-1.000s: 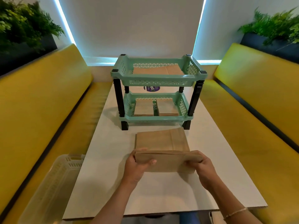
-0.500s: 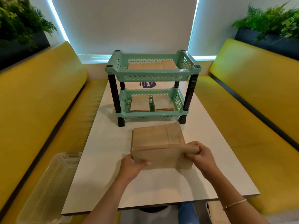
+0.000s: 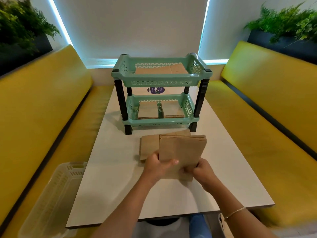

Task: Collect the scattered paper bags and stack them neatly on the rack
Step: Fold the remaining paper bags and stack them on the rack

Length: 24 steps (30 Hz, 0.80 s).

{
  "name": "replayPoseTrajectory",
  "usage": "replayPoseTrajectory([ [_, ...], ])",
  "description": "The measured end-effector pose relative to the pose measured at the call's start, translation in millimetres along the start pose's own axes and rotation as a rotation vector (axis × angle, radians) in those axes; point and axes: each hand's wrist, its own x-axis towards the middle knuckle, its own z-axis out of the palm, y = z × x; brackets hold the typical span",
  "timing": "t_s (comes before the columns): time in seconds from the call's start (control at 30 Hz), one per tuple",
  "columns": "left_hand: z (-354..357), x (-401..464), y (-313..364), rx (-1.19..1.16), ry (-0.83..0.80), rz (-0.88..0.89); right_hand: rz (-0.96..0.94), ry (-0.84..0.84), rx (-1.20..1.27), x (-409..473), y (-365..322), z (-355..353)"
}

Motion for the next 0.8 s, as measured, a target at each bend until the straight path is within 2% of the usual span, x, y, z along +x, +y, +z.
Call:
replayPoseTrajectory([
  [0.13, 1, 4, -31, 0.23, -0.041, -0.053, -0.037, 0.032, 0.035, 1, -6, -3],
  [0.33, -28, 4, -1, 0.467, -0.061, -0.009, -0.124, 0.129, 0.343, 7, -40, -29],
  [0.37, -36, 6, 4, 0.438, -0.046, -0.005, -0.131, 0.132, 0.365, 7, -41, -34],
  [0.43, -51, 7, 11, 0.229, 0.003, -0.007, -0.123, 0.141, 0.369, 5, -36, -43],
  [0.57, -60, 5, 7, -0.09, 0.097, 0.032, -0.054, 0.132, 0.27, 1, -9, -46],
  [0.8, -29, -6, -27, -0.174, 0.16, -0.017, -0.02, 0.16, 0.121, -5, 18, -22],
])
